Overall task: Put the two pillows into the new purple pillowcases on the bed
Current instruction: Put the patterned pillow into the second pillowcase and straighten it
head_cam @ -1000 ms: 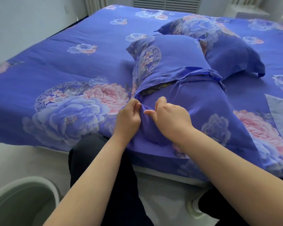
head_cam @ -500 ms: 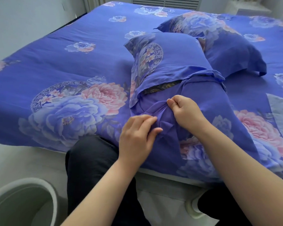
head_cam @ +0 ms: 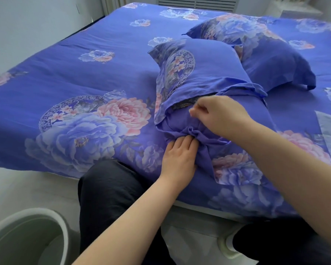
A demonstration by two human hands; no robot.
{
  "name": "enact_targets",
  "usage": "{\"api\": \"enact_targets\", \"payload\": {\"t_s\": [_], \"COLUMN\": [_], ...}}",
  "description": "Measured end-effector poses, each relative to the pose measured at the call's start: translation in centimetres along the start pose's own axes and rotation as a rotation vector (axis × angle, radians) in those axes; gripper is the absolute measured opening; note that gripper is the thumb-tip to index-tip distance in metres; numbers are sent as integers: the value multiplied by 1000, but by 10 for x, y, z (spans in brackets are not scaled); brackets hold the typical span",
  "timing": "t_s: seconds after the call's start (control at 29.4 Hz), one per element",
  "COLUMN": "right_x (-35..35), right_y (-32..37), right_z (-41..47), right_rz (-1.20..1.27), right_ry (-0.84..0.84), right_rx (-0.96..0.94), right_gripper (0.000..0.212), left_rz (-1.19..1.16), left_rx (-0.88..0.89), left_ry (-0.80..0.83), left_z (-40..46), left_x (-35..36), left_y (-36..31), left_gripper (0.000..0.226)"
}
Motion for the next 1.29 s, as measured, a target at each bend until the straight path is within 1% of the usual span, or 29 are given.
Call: {"api": "enact_targets", "payload": {"t_s": [0.03,0.07,0.1,0.17,0.2,0.27,0.31,0.34,0.37,0.41,0.48,0.54,0.61,0.68,0.75,0.78,0.82,0.88,0.92,0.95,0.99,1.02,1.12,1.16,1.22,1.29], "right_x": [3,10,19,34,40,49,49,46,40,31,-2,-35,-39,-27,-17,-15,-16,-18,-19,-21,-25,-28,-27,-24,-25,-37], "right_y": [1,2,4,8,12,20,23,26,26,24,11,-4,-17,-22,-23,-22,-21,-12,-7,-4,-5,-6,-15,-19,-29,-45], "right_z": [9,16,21,24,23,25,27,33,40,49,68,80,85,86,85,85,86,86,86,86,87,88,80,75,66,58], "right_rz": [-63,-162,-287,-486,-535,-528,-478,-438,-427,-447,-483,-491,-543,-501,-382,-328,-278,-183,-167,-169,-176,-186,-226,-229,-219,-217], "right_ry": [-28,12,90,205,227,267,318,367,378,347,207,116,76,55,64,102,171,386,488,542,535,482,191,136,117,139], "right_rx": [-69,-132,-175,-195,-204,-208,-168,-123,-119,-148,-169,-125,-121,-115,-32,21,56,92,97,96,85,67,35,32,45,52], "right_gripper": [27,30,36,52,56,54,50,46,43,41,40,47,52,50,45,43,43,43,42,37,34,32,29,31,37,41], "left_rz": [21,41,53,69,71,72,67,61,53,37,-13,-58,-56,-38,-20,-8,12,58,76,89,89,75,15,8,5,-49], "left_rx": [5,25,54,113,130,142,136,125,112,104,101,55,53,83,89,86,81,98,136,189,236,259,239,239,196,51], "left_ry": [-5,-12,-8,10,33,73,89,93,81,55,-3,-63,-98,-66,8,38,42,19,1,-7,-4,10,73,120,272,538], "left_z": [4,7,9,8,5,3,2,2,1,1,-5,-15,-17,-22,-28,-31,-34,-37,-37,-37,-38,-39,-36,-35,-35,-34], "left_x": [-1,-3,-4,-4,-5,-6,-9,-13,-18,-23,-30,-36,-38,-38,-38,-38,-38,-42,-44,-45,-46,-48,-52,-54,-56,-61], "left_y": [0,1,2,7,9,13,13,12,11,11,14,18,23,28,36,41,45,48,48,47,47,49,64,68,76,91], "left_gripper": [38,30,24,26,27,18,15,15,17,16,6,19,22,24,37,43,44,35,28,21,17,15,25,28,30,28]}}
Point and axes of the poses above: each hand's wrist, its own z-axis towards the middle knuckle, its own x-axis out of the palm, y = z × x, the point moved 1 cm from there along z, towards the middle knuckle, and after that the axes turned 11 degrees about z, right-handed, at the moved point
